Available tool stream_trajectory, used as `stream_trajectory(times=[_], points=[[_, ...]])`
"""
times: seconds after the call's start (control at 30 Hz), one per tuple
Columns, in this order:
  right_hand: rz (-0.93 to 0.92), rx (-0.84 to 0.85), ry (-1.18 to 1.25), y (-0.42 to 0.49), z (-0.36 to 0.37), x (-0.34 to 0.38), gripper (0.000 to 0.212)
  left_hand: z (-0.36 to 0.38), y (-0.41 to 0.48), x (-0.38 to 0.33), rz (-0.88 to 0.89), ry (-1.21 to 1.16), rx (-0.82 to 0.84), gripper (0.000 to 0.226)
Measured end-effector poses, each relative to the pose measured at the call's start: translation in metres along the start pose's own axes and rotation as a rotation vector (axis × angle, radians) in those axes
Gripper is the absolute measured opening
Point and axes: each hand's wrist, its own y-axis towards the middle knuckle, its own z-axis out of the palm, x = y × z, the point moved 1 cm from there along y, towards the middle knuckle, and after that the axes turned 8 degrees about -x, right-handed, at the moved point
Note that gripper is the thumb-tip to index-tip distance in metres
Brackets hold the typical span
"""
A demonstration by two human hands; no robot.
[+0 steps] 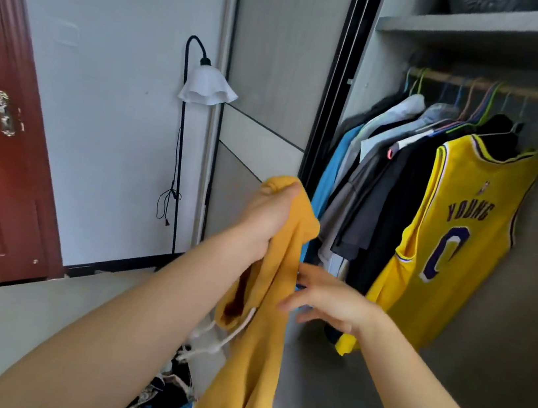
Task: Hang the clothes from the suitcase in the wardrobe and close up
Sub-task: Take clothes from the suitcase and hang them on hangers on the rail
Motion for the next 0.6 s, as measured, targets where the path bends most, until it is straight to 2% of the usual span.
stream_trajectory(times=[0.03, 0.07, 0.13, 0.17, 0.27, 0.33, 0.4, 0.43, 0.47, 0.53, 0.57, 0.6], points=[[0.004, -0.002, -0.032, 0.003, 0.008, -0.008, 0.046, 0.012, -0.001, 0.002, -0.001, 0.027, 0.045, 0.031], [-0.018, -0.093, -0.031, 0.009, 0.012, -0.017, 0.040, 0.026, -0.004, 0.002, 0.019, 0.085, 0.086, 0.021], [0.028, -0.371, 0.195, 0.026, 0.009, -0.030, 0.036, 0.040, -0.007, -0.002, 0.097, 0.243, 0.124, 0.015], [0.093, -0.443, 0.344, 0.033, 0.004, -0.034, 0.039, 0.039, -0.004, -0.005, 0.141, 0.322, 0.134, 0.014], [0.155, -0.497, 0.565, 0.037, -0.018, -0.031, 0.043, 0.008, 0.017, -0.002, 0.211, 0.495, 0.185, 0.020], [0.105, -0.526, 0.613, 0.037, -0.033, -0.018, 0.046, -0.023, 0.036, 0.018, 0.205, 0.629, 0.108, 0.035], [0.034, -0.565, 0.610, 0.040, -0.040, -0.001, 0.045, -0.047, 0.045, 0.059, 0.034, 0.796, -0.043, 0.073], [0.007, -0.576, 0.609, 0.041, -0.042, 0.008, 0.045, -0.053, 0.044, 0.084, -0.137, 0.811, -0.035, 0.088], [-0.001, -0.578, 0.627, 0.043, -0.041, 0.015, 0.047, -0.056, 0.042, 0.110, -0.322, 0.765, 0.043, 0.093], [-0.001, -0.563, 0.675, 0.047, -0.039, 0.019, 0.051, -0.050, 0.032, 0.154, -0.613, 0.545, 0.278, 0.085], [-0.010, -0.559, 0.683, 0.047, -0.038, 0.018, 0.051, -0.045, 0.029, 0.173, -0.687, 0.420, 0.331, 0.076], [-0.032, -0.544, 0.678, 0.043, -0.037, 0.018, 0.047, -0.040, 0.028, 0.186, -0.720, 0.318, 0.313, 0.064]])
